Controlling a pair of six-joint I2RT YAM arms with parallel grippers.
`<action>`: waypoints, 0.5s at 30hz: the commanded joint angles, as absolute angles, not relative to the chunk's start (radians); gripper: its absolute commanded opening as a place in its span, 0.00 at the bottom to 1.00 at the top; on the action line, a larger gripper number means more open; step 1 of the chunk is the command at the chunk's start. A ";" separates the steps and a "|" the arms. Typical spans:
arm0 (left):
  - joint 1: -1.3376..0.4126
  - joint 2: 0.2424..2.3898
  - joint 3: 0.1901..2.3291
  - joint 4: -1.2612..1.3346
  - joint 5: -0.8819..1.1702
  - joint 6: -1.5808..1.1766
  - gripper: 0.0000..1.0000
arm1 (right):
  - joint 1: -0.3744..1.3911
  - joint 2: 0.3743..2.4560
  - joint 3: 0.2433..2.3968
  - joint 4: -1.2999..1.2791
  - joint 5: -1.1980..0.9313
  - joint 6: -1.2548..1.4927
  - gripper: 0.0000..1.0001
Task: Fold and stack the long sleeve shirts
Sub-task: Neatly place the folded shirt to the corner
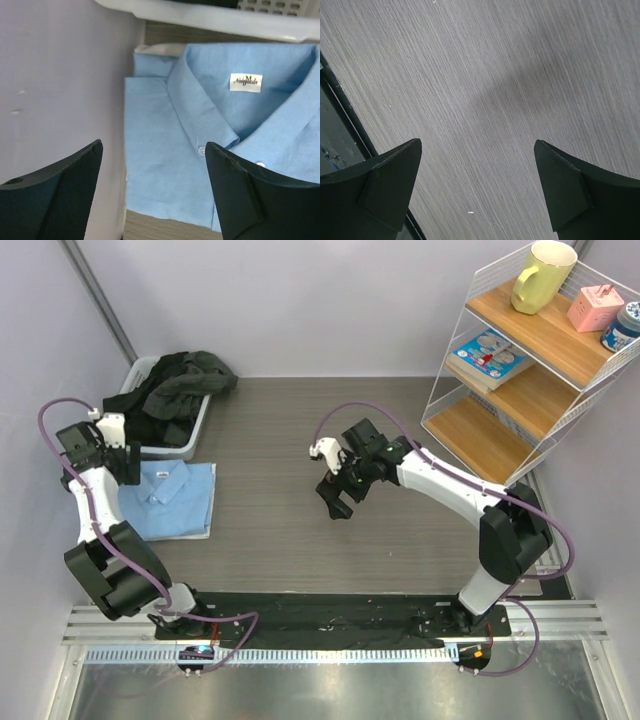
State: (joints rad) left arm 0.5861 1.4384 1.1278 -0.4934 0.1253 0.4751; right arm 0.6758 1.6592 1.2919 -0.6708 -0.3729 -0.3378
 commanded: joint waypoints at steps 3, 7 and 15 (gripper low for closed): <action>0.594 1.324 1.190 -0.489 0.132 0.466 0.93 | 0.608 1.548 1.290 -0.680 -0.382 -0.334 1.00; 0.594 1.310 1.196 -0.566 0.176 0.486 0.98 | 0.539 1.507 1.275 -0.680 -0.413 -0.307 1.00; 0.369 1.293 1.305 -0.810 0.294 0.361 1.00 | 0.381 1.431 1.240 -0.681 -0.491 -0.223 1.00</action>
State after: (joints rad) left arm 0.5102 1.3235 1.2194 -0.6888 0.2146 0.4629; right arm 0.4374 1.4940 1.2572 -0.6827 -0.4274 -0.2871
